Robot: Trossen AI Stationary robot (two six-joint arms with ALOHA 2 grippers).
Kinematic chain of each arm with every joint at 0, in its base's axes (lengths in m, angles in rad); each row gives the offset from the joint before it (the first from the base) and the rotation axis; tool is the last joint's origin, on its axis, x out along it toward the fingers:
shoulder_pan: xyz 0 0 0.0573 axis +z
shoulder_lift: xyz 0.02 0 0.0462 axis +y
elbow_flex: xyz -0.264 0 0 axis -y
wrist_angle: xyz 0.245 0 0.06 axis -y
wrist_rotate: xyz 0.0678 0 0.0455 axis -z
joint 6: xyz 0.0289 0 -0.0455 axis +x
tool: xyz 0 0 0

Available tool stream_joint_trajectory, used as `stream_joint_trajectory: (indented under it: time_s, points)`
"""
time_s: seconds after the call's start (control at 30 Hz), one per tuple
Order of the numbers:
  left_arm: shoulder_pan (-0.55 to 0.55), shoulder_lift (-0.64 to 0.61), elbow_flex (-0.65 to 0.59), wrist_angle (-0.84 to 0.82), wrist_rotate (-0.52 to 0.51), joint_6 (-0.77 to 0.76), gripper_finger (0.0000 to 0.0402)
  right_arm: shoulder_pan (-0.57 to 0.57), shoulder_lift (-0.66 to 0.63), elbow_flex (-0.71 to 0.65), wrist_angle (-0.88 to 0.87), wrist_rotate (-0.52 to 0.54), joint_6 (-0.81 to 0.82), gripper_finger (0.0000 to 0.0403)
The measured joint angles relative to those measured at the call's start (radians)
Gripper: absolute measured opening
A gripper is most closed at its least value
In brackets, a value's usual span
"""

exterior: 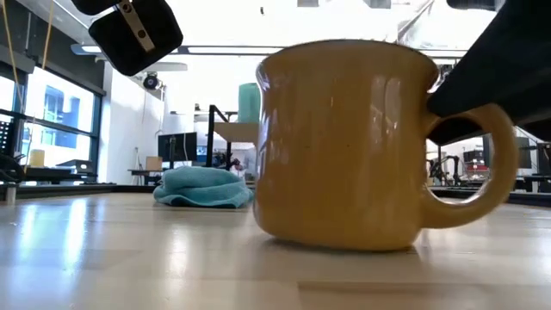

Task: Stack small to large cups/mugs on shelf
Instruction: Put the yellow mug on the shelf

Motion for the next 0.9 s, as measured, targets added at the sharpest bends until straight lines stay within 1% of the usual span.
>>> stream_joint_trajectory:
  time_s: [0.27,0.43,0.9]
  points:
    - [0.000,0.000,0.000,-0.004,0.000,0.000,0.0037,0.000,-0.001,0.000,-0.060,0.066,0.105,0.0067]
    - [0.000,0.000,0.000,-0.004,0.000,0.000,0.0037,-0.004,-0.017,-0.001,-0.105,0.092,0.120,0.0067]
    - [0.000,0.000,0.000,-0.019,0.000,0.000,0.0037,-0.060,-0.163,-0.001,-0.275,0.130,0.164,0.0067]
